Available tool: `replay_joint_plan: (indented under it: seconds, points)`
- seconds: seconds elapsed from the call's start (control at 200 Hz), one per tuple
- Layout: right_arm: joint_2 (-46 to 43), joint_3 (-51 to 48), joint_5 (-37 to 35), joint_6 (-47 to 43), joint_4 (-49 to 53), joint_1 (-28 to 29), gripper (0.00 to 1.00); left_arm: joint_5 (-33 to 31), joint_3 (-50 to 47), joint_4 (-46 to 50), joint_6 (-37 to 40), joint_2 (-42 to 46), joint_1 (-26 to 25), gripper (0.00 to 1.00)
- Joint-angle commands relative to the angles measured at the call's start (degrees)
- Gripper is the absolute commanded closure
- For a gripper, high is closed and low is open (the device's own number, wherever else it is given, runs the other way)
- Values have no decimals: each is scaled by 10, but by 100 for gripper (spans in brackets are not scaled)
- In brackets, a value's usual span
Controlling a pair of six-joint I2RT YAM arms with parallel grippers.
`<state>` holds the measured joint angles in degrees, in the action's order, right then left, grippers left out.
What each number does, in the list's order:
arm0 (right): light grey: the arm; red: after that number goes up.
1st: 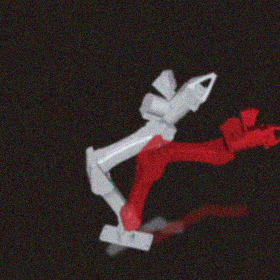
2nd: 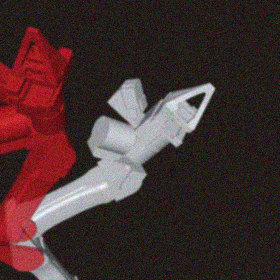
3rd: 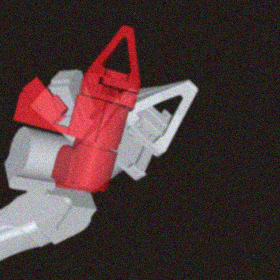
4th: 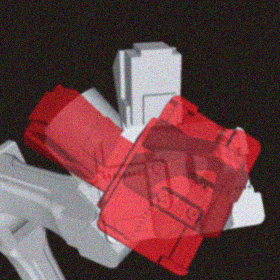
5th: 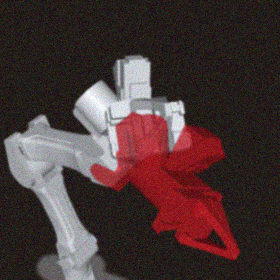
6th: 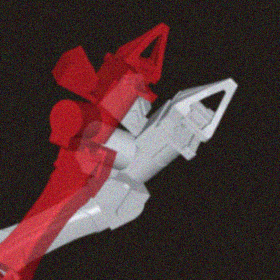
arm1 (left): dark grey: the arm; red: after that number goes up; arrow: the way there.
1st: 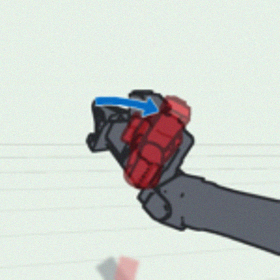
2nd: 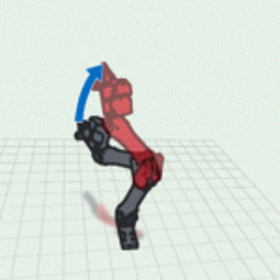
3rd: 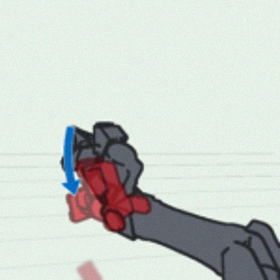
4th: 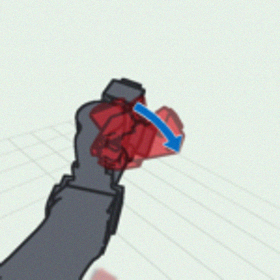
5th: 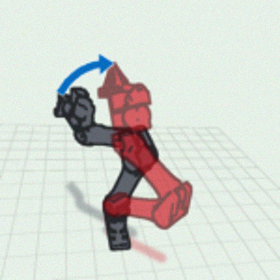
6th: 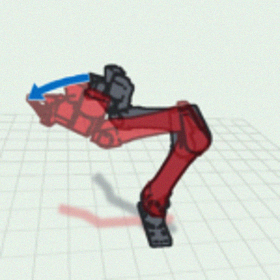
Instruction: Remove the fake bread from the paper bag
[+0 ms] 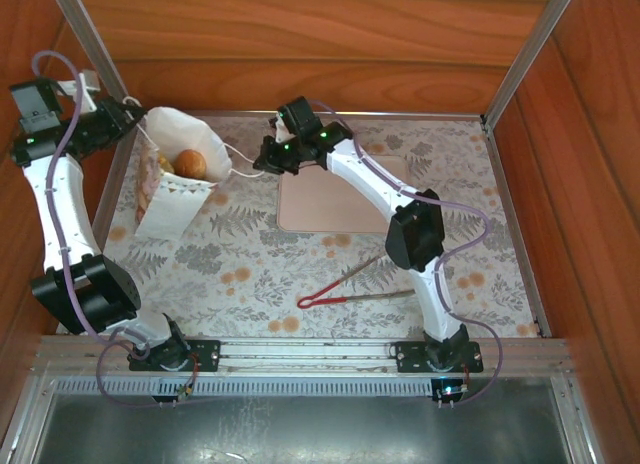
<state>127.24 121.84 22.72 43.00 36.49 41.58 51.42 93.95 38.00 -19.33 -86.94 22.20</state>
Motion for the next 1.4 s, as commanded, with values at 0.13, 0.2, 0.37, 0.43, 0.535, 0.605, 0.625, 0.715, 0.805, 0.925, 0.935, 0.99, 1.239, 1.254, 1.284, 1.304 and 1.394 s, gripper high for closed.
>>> replay_joint_plan:
  seconds: [0.13,0.2,0.37,0.43,0.535,0.605,0.625,0.715,0.805,0.925,0.935,0.99,1.239,1.254,1.284,1.304,1.394]
  points:
    - [-85,-168,-18,26,-75,-22,100,16,-10,13,31,-17,-84,99]
    - [-103,-215,-21,37,-102,-31,100,11,-7,13,28,-26,-101,99]
    - [-117,-281,-19,41,-137,-45,100,9,-9,13,25,-51,-130,99]
    - [-115,-293,-17,41,-139,-46,100,11,-13,14,25,-58,-137,99]
    - [-106,-307,-7,41,-145,-46,100,9,-26,14,30,-65,-150,99]
    - [-97,-314,0,44,-149,-46,100,5,-36,14,32,-70,-159,99]
    - [-93,-316,1,45,-149,-47,100,5,-38,14,33,-71,-161,99]
    - [-81,-317,7,50,-147,-46,100,-2,-49,14,33,-77,-169,99]
    - [-74,-315,2,52,-139,-47,99,-4,-59,14,32,-80,-176,99]
    - [-70,-321,2,52,-128,-46,99,-10,-76,15,39,-78,-185,99]
    - [-70,-321,2,51,-126,-46,99,-10,-78,15,40,-78,-185,99]
    - [-73,-327,2,49,-119,-47,98,-12,-88,16,43,-77,-186,99]
    - [-116,-406,9,47,-155,-46,98,-21,-110,29,55,-60,-200,99]
    - [-117,-407,8,45,-156,-45,98,-22,-111,29,55,-60,-200,99]
    - [-117,-408,6,41,-152,-45,97,-24,-110,30,55,-59,-201,99]
    - [-117,-407,3,39,-148,-45,96,-27,-110,31,55,-58,-202,99]
    - [-112,-399,-6,30,-133,-46,89,-32,-109,32,49,-59,-203,99]
